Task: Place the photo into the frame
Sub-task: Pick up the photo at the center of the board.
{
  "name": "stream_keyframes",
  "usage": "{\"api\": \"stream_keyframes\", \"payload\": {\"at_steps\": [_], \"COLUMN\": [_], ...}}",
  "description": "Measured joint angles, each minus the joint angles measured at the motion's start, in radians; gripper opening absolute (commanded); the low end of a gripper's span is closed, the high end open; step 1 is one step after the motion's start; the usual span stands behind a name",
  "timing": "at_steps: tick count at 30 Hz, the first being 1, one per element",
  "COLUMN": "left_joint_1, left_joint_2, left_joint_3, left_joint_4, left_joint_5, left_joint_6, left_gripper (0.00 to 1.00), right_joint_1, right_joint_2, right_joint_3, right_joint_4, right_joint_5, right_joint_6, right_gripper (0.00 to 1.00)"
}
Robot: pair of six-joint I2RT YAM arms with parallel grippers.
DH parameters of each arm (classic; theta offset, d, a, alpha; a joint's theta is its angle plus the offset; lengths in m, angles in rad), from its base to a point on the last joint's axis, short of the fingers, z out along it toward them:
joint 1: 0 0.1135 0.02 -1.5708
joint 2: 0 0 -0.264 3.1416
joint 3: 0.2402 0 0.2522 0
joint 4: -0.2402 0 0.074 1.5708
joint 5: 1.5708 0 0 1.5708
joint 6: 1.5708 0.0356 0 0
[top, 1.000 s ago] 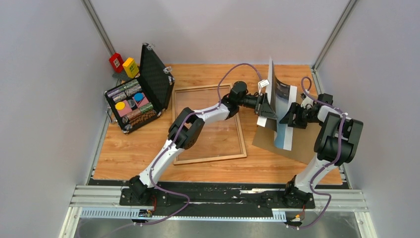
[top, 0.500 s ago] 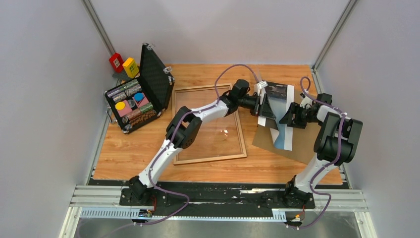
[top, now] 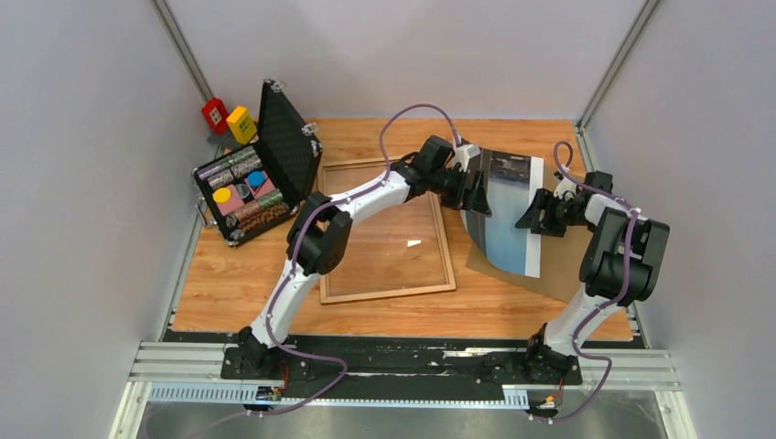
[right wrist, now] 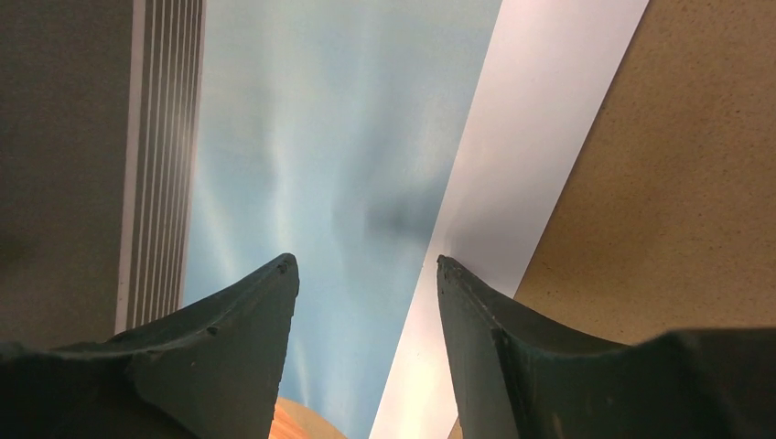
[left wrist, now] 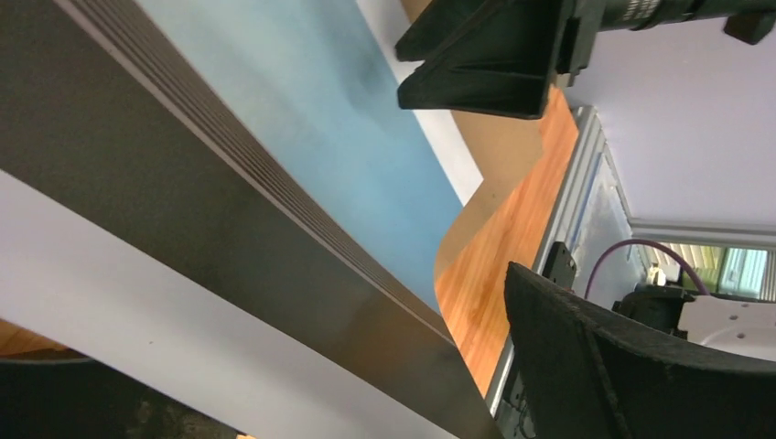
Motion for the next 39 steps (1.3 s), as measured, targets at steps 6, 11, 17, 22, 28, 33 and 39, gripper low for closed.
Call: {"api": "stream_keyframes", "payload": {"at_steps": [6,11,17,22,28,33,39], "left_joint_1": [0.002,0.007,0.011,0.016,0.021,0.024,0.034], "left_joint_2": [-0.001,0.0,0.0,0.0,0.0,0.0,0.001], "left_joint_3": [-0.002,-0.002,-0.008,-0.017,-0.019,-0.021,-0.032], "left_joint_4": [-0.056,-0.067,-0.083,-0.107,-0.141,-0.154,-0.162], "left_joint_5": [-0.031,-0.034,-0.05,-0.06,-0.077,-0.082,-0.081], "left_joint_6": [0.019,0.008,0.004,0.005,0.003,-0.005,-0.023], "left_gripper": [0.69,0.59,0.7,0.7,0.57,0.35,0.06], "right_joint_1": [0.005,0.007,0.008,0.008,0.008,0.01,0.014], "right_joint_2": [-0.01,-0.029,-0.035,-0.035,-0.035,-0.035,-0.036], "right_joint_3": [0.0,-0.002,-0.008,-0.009,-0.009,-0.009,-0.012], "right_joint_4": [-0.007,-0.016,-0.019,-0.021,-0.021,-0.021,-0.02], "right_joint_5": [0.007,0.011,0.013,0.018,0.019,0.019,0.02], "right_joint_6": [0.0,0.0,0.0,0.0,0.0,0.0,0.0], "right_gripper": [0.6,0.6,0.6,0.6,0.6,0.6,0.61]}}
